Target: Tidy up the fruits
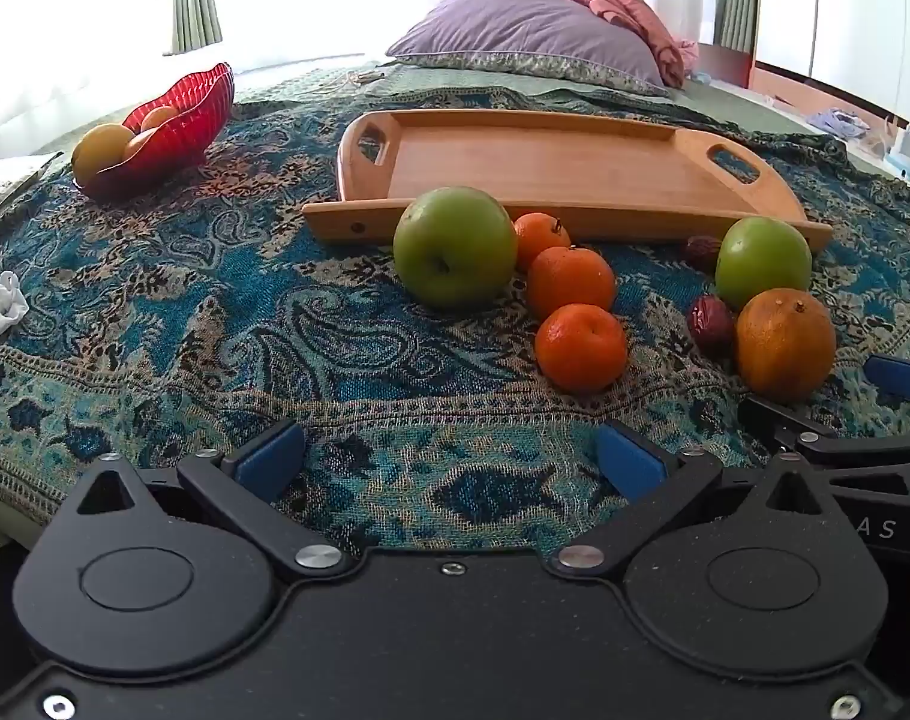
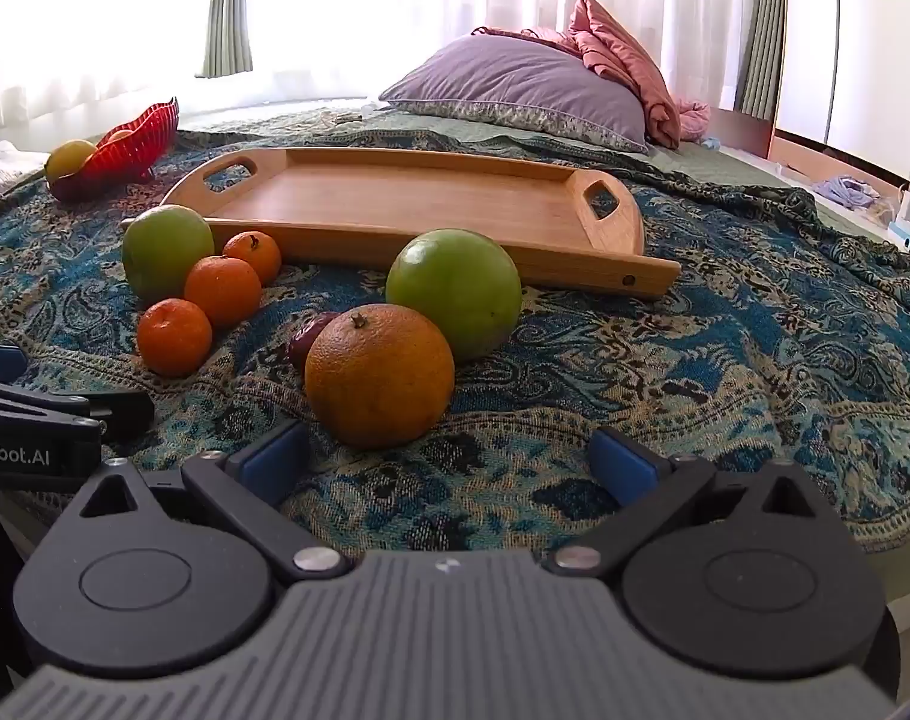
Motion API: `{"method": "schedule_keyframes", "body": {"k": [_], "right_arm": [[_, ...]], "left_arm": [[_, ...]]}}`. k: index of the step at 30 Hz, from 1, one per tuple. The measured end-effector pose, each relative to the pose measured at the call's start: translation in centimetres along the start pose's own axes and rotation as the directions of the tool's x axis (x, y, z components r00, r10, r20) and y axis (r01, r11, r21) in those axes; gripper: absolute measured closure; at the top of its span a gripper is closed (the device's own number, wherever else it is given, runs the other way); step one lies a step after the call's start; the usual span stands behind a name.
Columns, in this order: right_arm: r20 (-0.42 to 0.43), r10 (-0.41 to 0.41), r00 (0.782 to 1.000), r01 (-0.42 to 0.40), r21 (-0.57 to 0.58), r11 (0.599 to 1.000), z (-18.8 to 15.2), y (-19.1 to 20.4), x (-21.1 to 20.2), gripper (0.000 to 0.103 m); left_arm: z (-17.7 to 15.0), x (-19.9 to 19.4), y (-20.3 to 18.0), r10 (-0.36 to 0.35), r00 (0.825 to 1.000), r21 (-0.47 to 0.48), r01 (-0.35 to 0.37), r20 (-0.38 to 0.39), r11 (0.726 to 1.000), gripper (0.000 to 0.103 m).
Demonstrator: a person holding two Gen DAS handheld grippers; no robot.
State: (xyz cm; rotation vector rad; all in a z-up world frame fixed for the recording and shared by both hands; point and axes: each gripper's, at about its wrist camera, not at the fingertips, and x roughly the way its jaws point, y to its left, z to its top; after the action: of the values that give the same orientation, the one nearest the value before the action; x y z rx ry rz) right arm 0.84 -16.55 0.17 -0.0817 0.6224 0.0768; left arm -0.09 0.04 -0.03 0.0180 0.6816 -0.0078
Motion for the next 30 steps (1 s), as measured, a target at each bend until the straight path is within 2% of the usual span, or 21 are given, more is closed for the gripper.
{"method": "schedule_keyframes", "body": {"k": [30], "right_arm": [[0.007,-0.004,1.000,0.004,-0.008,1.000,-0.22,0.10,0.01,0.000]], "left_arm": [[0.22,0.21,-0.27,0.007,1.000,0.017,-0.006,-0.023,1.000,0.000]]}}
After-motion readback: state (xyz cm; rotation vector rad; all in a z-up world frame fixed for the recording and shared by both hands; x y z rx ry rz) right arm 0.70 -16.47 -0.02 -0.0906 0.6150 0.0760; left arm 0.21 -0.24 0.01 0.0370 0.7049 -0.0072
